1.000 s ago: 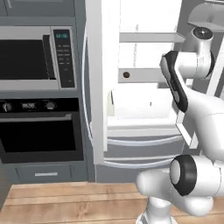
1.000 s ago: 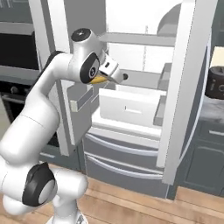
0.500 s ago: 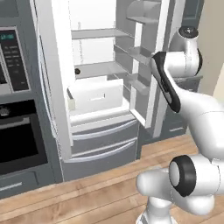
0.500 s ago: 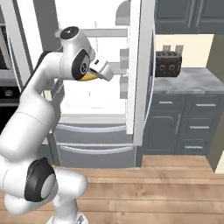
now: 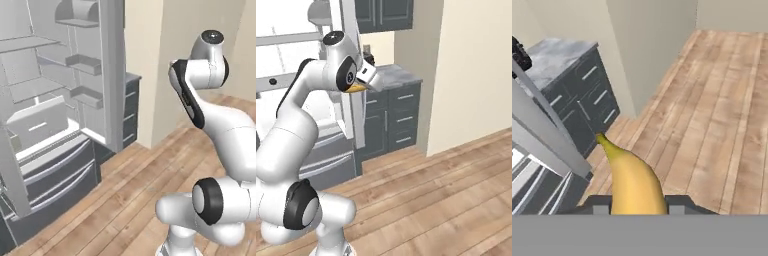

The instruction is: Retrieve the banana and kiwi from the fridge and place them into the bowl on the dining table.

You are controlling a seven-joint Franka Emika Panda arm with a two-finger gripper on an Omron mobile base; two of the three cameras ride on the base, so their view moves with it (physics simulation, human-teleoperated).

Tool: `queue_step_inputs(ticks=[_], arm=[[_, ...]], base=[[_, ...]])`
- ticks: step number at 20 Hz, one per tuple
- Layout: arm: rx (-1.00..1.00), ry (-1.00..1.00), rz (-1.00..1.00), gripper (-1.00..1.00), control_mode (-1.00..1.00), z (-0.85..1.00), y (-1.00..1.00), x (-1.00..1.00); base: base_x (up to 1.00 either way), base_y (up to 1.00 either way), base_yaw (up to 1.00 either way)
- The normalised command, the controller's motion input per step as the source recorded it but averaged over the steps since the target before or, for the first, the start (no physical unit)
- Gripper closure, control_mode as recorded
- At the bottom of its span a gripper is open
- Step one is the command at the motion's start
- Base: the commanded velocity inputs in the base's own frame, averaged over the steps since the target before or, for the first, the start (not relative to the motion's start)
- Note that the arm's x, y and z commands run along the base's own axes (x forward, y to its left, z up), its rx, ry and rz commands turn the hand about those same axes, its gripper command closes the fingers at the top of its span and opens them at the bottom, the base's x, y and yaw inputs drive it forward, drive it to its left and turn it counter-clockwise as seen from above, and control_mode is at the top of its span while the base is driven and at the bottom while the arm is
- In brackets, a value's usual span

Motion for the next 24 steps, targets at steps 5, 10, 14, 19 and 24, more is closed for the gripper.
queue_step_inputs(ticks=[5,10,14,19,24], arm=[[0.00,0.00,0.00,1.00,1.00,0.00,0.00,0.00],[0.00,0.00,0.00,1.00,1.00,0.00,0.00,0.00],[0.00,0.00,0.00,1.00,1.00,0.00,0.00,0.00],[0.00,0.00,0.00,1.00,1.00,0.00,0.00,0.00],[0.00,0.00,0.00,1.00,1.00,0.00,0.00,0.00]], base=[[-0.79,0.15,-0.72],[-0.73,0.18,-0.71],[-0.80,0.09,-0.67],[-0.37,0.36,-0.54],[0.00,0.77,-0.16]])
